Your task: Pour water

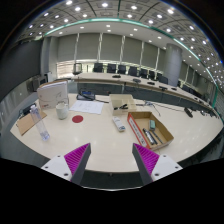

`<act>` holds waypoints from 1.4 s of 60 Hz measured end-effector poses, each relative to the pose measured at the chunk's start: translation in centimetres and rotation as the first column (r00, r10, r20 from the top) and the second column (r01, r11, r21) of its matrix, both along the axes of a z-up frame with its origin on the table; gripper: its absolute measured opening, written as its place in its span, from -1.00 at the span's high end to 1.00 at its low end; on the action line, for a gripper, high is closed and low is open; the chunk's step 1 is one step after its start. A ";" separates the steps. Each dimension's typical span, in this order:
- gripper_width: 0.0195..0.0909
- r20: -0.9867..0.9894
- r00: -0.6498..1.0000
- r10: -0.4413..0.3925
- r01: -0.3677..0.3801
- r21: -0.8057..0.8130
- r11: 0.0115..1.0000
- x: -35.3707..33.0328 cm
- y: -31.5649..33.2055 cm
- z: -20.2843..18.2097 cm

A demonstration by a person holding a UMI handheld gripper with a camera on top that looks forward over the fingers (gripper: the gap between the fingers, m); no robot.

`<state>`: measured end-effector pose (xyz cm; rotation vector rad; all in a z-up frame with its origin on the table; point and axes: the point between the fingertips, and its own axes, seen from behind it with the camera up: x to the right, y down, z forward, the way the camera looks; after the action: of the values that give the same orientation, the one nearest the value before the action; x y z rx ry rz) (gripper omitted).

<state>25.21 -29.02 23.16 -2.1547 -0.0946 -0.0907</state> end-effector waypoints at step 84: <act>0.46 -0.138 0.989 0.063 -0.030 0.227 0.973 -42.5 18.4 -15.0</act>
<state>-17.32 -10.66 8.16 -1.9251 -0.0483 0.0785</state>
